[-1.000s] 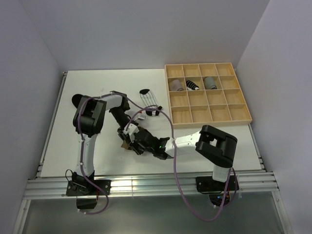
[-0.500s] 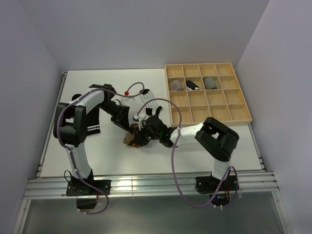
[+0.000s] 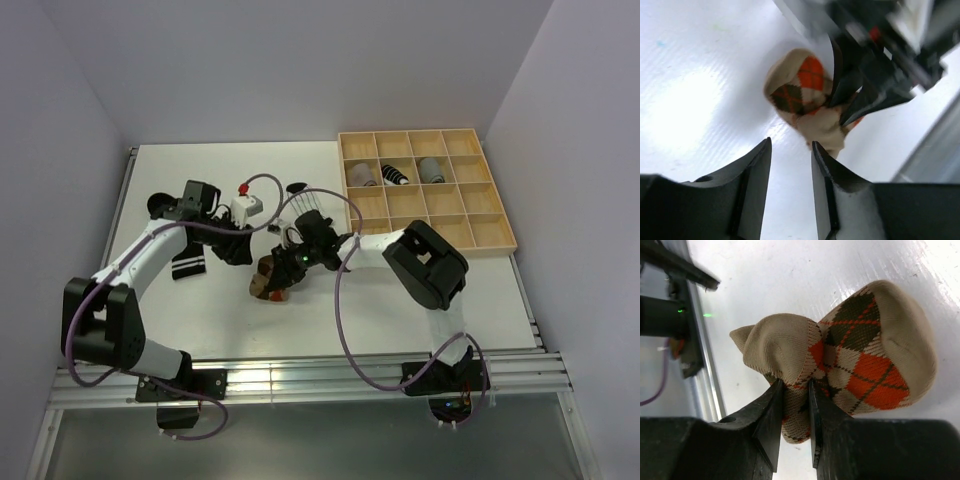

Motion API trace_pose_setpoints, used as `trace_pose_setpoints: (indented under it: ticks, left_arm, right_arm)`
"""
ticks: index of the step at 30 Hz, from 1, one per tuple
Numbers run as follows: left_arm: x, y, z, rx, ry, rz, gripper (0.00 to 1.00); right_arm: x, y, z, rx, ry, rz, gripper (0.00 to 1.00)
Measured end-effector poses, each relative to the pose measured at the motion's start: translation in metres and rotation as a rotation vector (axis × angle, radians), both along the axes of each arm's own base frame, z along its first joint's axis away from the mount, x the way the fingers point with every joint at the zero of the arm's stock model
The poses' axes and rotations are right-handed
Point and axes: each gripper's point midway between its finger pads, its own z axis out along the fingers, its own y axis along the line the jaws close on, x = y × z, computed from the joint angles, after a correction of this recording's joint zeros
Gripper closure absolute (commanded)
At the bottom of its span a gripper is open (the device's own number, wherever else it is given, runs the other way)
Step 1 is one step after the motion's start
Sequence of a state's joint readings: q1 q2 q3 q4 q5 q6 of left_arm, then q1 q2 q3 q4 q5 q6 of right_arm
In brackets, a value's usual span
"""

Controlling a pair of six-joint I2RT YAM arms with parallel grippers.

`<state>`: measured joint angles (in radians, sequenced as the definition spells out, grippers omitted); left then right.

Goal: Roll the socks
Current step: Roll the sock at the center of the board.

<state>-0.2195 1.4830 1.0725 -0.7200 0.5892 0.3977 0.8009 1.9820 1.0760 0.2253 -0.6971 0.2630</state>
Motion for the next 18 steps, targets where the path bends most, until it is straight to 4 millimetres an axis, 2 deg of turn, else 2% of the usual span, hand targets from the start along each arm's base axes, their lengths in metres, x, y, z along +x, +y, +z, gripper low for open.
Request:
trace_pose_setpoints:
  ticks: [5, 11, 18]
  left_arm:
    - [-0.009, 0.002, -0.011, 0.101, -0.174, -0.072, 0.47]
    - [-0.033, -0.020, -0.013, 0.179, -0.389, -0.247, 0.40]
    - [-0.043, -0.030, -0.013, 0.202, -0.539, -0.368, 0.33]
  right_arm:
    - [0.006, -0.001, -0.001, -0.003, 0.138, 0.039, 0.70]
    - [0.008, -0.001, -0.002, -0.026, 0.251, 0.066, 0.70]
    - [0.013, -0.002, -0.003, -0.055, 0.334, 0.071, 0.70]
